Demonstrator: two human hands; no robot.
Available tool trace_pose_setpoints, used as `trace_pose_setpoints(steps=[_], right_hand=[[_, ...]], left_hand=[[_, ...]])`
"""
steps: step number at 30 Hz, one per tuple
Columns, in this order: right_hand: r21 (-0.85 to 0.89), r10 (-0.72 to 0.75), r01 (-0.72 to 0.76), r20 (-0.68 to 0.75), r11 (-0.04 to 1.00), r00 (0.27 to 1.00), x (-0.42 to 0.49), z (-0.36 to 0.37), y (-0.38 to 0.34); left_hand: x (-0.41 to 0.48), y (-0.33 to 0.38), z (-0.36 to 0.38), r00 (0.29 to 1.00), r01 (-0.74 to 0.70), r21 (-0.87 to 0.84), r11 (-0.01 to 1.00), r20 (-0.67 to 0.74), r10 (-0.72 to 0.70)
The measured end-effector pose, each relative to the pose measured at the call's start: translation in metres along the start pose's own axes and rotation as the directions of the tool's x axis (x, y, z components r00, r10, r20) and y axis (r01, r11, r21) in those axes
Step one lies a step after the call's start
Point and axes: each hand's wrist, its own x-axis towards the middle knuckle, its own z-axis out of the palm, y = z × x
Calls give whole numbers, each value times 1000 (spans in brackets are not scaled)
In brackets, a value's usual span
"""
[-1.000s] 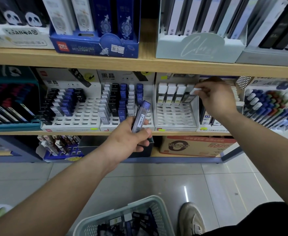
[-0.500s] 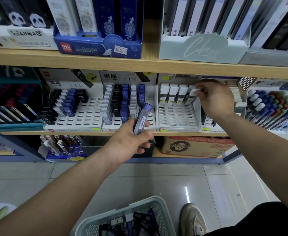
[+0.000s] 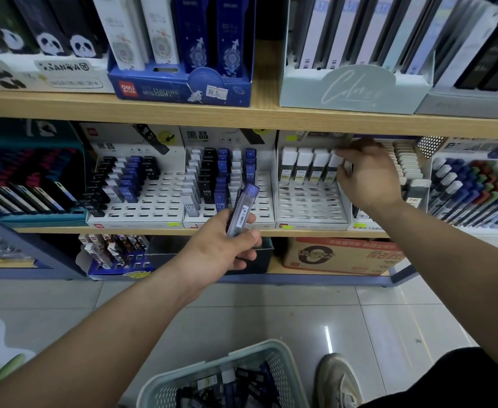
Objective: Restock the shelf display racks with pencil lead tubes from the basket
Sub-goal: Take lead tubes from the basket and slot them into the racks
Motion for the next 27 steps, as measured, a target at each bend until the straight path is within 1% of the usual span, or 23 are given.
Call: trace_pose_setpoints(steps=[2,3,4,5,6,7,8,9,14,16,19,22,24,27], right_hand=[[52,14,-14,-7,999,1000,-5,-8,-19],[126,10,-10,0,992,1000,-8,-14,-33],[249,3,-14,44,968,999,-10,-22,-51],[403,-20,-34,130,914,991,-14,-29,-72],[542,-68,-70,231,837,971,-18,-36,-93],[646,-131,-106,308,756,942,-23,-42,-112],[706,-185,-126,347,696,919,-26,-45,-126],[741,-221,-132,358,659,907,-29,-45,-136],[788,-239,-184,387,588,891,-27,-47,-147],[802,-240,-220,407,555,881,-27,-46,-147],[832,-228,-330,462,445,857,-27,-43,-147],[841,-216,-402,495,361,842,-28,-43,-145],[836,-181,-431,508,340,842,-28,-43,-143],[829,-125,-440,506,345,854,-28,-45,-139]], left_hand=[[-2,-1,-3,1000,-3,-1,1000,5,3],[-3,0,-3,1000,-4,-2,1000,9,4],[-5,0,-4,1000,-5,-4,1000,12,5],[-6,0,-5,1000,-4,-11,1000,17,4],[-7,1,-5,1000,-2,-21,1000,24,3],[-7,1,-5,1000,0,-30,1000,29,1],[-8,1,-5,999,3,-33,999,32,-1],[-8,1,-5,999,3,-31,1000,33,-2],[-12,2,-6,999,-29,14,999,42,29],[-13,2,-8,999,-19,21,1000,44,18],[-13,2,-10,999,-11,15,1000,32,11],[-13,6,-11,1000,-4,-10,1000,12,4],[-11,8,-11,1000,20,-53,998,-14,-21],[-7,9,-12,996,60,-107,992,-65,-67]])
